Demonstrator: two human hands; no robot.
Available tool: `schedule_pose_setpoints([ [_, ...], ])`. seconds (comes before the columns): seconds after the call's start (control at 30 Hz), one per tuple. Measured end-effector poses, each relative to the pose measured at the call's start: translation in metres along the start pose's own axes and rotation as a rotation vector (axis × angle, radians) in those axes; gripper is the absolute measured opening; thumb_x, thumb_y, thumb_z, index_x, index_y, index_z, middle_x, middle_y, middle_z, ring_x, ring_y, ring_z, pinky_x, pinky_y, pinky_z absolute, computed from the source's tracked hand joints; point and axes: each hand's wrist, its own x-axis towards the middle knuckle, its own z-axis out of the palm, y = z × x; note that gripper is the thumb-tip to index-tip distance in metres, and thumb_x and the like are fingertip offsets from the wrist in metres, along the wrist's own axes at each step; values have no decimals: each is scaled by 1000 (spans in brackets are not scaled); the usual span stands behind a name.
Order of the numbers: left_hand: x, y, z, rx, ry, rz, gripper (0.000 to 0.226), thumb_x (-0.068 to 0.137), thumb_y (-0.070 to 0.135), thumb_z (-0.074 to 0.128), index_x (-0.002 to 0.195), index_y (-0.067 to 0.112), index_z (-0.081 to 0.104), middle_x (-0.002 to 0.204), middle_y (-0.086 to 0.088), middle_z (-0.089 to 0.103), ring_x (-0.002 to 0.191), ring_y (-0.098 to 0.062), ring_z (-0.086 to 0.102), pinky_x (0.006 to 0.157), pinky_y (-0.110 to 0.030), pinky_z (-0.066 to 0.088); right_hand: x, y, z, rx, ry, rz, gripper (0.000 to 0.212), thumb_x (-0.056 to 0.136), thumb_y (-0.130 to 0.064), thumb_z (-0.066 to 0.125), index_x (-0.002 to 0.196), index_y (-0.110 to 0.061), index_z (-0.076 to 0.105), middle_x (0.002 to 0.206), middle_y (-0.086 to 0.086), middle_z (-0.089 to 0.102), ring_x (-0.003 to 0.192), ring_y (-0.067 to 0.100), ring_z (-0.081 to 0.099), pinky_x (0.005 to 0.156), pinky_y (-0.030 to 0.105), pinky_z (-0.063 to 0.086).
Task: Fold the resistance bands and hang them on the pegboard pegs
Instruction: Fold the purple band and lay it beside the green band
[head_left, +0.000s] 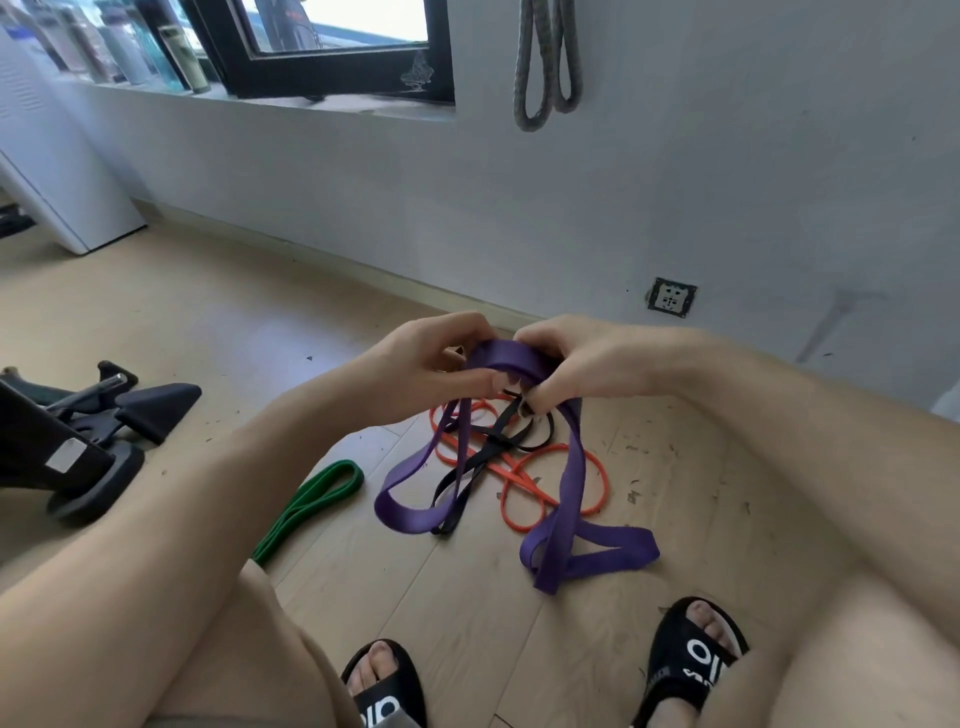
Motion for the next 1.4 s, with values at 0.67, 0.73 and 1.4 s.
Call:
schedule_pose_setpoints([
  [0.67, -16, -27, -24, 248, -260, -403, 26, 88, 39, 70, 112, 38, 60, 104, 5, 75, 99, -18, 72, 99, -50, 54, -1, 1, -1, -244, 222, -65, 45, 87, -18, 69, 128, -26, 53, 110, -4, 68, 94, 9, 65, 83, 31, 56],
  [0.73, -15, -24, -19, 250, -263, -368, 36, 85, 37, 70, 119, 37, 57, 104, 5, 75, 100, -19, 71, 99, -50, 53, 0, -6, 1, -287, 243, -99, 45, 88, -17, 67, 130, -26, 53, 111, -2, 68, 94, 13, 65, 84, 34, 57],
  [1.4, -5, 5, -1, 121, 4, 60, 19, 92, 20, 68, 108, 13, 59, 98, -6, 69, 87, -24, 73, 83, -40, 61, 0, 1, 3, -188, 205, 2, 49, 75, -11, 79, 114, -25, 53, 100, -4, 64, 87, 13, 63, 70, 27, 51],
])
